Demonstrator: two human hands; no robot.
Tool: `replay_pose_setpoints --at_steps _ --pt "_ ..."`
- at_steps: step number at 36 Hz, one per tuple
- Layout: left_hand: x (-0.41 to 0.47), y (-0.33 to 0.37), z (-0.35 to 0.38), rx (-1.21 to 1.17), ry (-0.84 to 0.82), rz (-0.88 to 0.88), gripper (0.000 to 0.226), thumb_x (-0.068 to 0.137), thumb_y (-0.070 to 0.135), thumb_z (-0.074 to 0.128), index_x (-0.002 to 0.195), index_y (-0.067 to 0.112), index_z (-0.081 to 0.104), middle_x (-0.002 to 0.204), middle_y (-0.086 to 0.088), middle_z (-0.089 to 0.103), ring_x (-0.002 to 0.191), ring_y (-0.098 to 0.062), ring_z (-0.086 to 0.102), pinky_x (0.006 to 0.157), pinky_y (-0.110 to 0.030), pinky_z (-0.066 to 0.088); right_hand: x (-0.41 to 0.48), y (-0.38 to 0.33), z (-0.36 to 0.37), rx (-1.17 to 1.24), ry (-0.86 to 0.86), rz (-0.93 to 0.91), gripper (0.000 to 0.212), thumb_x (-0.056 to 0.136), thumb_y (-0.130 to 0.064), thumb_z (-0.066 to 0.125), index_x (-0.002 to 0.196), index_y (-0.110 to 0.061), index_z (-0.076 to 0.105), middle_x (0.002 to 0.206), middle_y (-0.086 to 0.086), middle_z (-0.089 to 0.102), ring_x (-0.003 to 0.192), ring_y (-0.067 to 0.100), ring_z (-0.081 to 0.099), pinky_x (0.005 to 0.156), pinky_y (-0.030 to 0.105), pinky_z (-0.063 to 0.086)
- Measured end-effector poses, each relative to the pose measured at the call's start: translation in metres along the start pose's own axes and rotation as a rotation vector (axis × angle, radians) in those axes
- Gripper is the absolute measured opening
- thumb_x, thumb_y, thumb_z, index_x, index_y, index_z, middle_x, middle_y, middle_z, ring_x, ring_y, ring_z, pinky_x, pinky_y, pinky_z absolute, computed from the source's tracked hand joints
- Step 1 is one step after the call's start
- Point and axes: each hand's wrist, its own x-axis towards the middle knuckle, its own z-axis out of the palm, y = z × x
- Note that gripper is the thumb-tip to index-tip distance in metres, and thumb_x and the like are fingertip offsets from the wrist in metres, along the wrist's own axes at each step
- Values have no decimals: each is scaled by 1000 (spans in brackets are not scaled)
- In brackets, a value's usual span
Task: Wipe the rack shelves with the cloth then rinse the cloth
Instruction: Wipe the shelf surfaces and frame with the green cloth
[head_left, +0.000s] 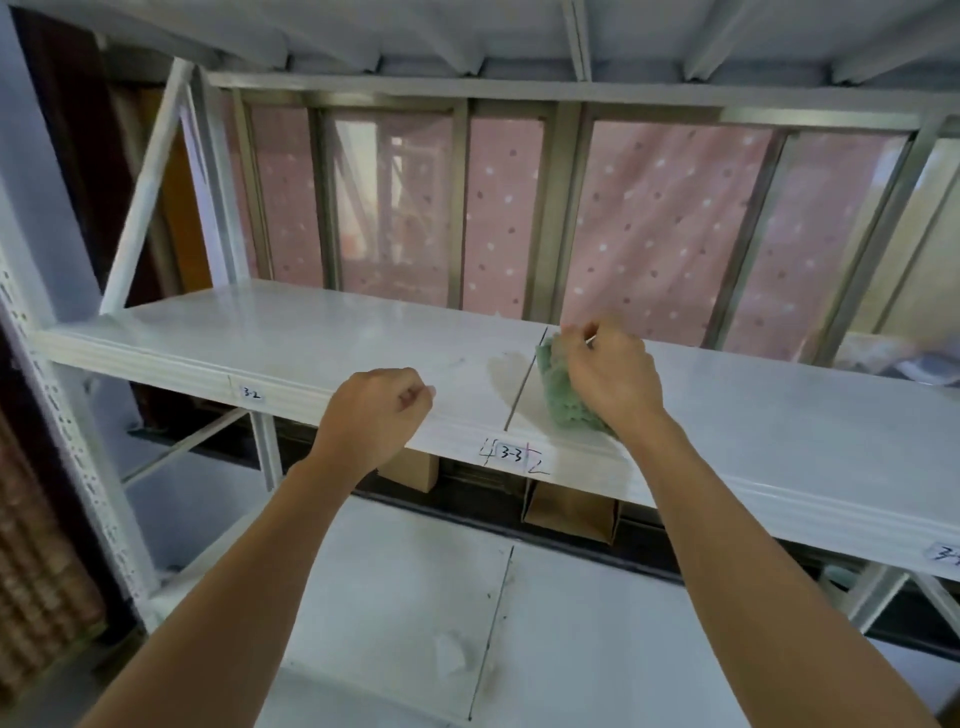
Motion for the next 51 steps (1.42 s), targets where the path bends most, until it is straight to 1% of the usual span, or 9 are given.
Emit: replay_pose_setpoints --at_steps 4,11,18,22,27,35,40,46,51 --pt "7 -37 -5 39 -15 81 24 97 26 65 79 13 70 73 1 67 70 -19 60 68 -40 55 7 -9 29 -138 -19 22 23 97 -38 46 103 -17 52 91 6 61 82 30 58 75 40 51" --pt "2 -106 -10 67 183 430 21 92 18 60 76 9 70 79 -4 69 71 -22 59 69 -36 49 12 -15 67 -265 -1 161 13 93 -32 59 98 -22 64 102 5 63 86 25 55 72 31 41" --pt "-8 -138 -1 -22 241 500 8 92 9 67 94 7 75 94 -6 72 85 -26 64 75 -38 52 -7 -30 79 -707 202 220 38 93 -41 50 103 -9 67 99 11 57 97 31 52 70 35 40" --pt "-6 -145 0 -53 239 518 9 93 11 66 95 6 74 94 -7 69 83 -26 61 75 -35 50 -17 -40 83 -711 192 356 35 99 -37 44 101 -7 64 97 13 61 90 34 59 66 34 38" --pt "1 -148 0 -79 237 536 12 93 13 67 86 6 74 83 -7 64 75 -23 56 68 -36 50 -19 -59 93 -707 109 341 41 102 -38 38 104 -5 61 92 11 57 85 30 55 68 34 43" --pt "10 -146 8 -157 301 549 20 91 13 69 72 7 68 69 -4 56 65 -24 49 63 -37 45 -14 -81 115 -824 -19 295 31 99 -32 47 114 -9 61 94 8 54 86 25 49 69 32 39" --pt "9 -144 17 -208 347 490 22 89 9 68 67 5 62 68 -5 52 66 -24 45 63 -34 38 -16 -110 144 -664 -97 142 35 96 -38 49 113 -10 62 107 14 62 102 36 57 75 36 43" --pt "14 -147 19 -250 349 491 19 84 5 65 66 3 59 66 -8 51 63 -27 44 60 -39 37 -27 -151 192 -510 -162 -212 16 92 -26 50 90 -16 62 80 8 64 77 34 60 68 38 49" --pt "15 -151 19 -275 354 511 24 88 9 65 65 4 62 64 -6 52 61 -26 46 60 -40 38 -22 -132 164 -609 -193 -172 20 93 -28 51 92 -12 62 82 10 57 74 31 55 69 36 45"
